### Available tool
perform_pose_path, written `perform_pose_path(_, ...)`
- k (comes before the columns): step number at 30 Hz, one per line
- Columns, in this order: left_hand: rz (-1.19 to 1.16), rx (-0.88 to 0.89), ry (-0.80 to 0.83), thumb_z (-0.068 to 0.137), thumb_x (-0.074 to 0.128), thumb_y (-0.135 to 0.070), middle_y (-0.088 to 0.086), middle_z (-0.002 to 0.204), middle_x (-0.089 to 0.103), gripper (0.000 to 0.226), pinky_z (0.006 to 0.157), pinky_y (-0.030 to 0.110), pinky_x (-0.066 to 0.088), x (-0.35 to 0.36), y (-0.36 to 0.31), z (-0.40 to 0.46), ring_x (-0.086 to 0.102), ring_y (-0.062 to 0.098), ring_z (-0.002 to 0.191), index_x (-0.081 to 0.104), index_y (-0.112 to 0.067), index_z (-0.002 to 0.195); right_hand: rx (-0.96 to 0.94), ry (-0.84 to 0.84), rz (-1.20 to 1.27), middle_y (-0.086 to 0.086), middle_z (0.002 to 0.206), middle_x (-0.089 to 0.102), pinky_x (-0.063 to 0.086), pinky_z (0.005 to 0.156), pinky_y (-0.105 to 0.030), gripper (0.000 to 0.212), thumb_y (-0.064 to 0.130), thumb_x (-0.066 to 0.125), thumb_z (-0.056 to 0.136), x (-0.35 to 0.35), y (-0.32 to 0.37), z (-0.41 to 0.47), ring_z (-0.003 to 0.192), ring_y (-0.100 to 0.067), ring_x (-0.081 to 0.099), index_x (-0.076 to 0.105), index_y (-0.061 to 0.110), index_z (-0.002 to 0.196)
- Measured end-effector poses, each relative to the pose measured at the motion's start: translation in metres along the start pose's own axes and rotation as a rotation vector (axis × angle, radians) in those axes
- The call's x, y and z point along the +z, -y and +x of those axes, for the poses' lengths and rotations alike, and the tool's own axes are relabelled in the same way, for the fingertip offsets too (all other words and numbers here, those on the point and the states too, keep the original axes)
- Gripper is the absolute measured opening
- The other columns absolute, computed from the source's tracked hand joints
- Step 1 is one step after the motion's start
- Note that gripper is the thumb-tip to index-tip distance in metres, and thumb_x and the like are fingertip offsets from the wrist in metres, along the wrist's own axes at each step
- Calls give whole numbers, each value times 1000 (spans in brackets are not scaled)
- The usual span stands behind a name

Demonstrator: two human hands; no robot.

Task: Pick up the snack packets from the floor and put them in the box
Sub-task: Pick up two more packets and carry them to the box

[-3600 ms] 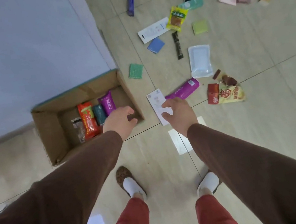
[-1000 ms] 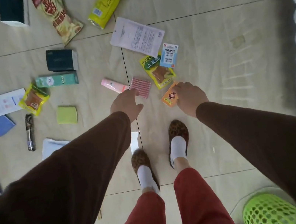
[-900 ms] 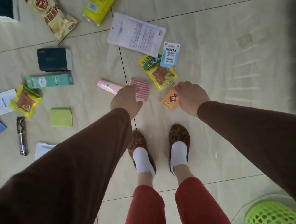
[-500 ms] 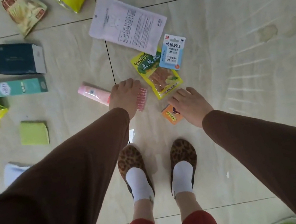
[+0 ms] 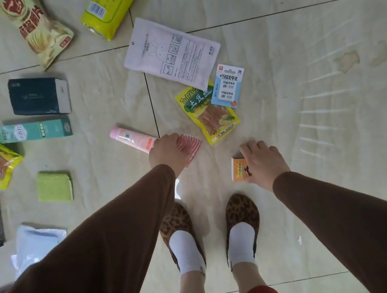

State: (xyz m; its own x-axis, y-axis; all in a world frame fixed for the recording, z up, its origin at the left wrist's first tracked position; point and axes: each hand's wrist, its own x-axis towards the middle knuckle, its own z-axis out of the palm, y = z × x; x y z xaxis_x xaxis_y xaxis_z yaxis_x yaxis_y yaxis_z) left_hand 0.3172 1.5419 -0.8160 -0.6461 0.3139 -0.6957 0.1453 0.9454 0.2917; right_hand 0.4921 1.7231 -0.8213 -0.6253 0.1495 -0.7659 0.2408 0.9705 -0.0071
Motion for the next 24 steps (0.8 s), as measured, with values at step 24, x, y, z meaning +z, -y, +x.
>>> perform_pose_path(24, -785, -490, -63, 85, 73, -31, 12, 122, 45, 50, 97, 40, 52, 18, -93, 57, 61, 30, 98, 54, -9, 126, 787, -219, 1501, -11, 125, 47, 61, 87, -49, 63, 51, 79, 73, -125, 8, 129, 97, -35, 68, 58, 12, 118)
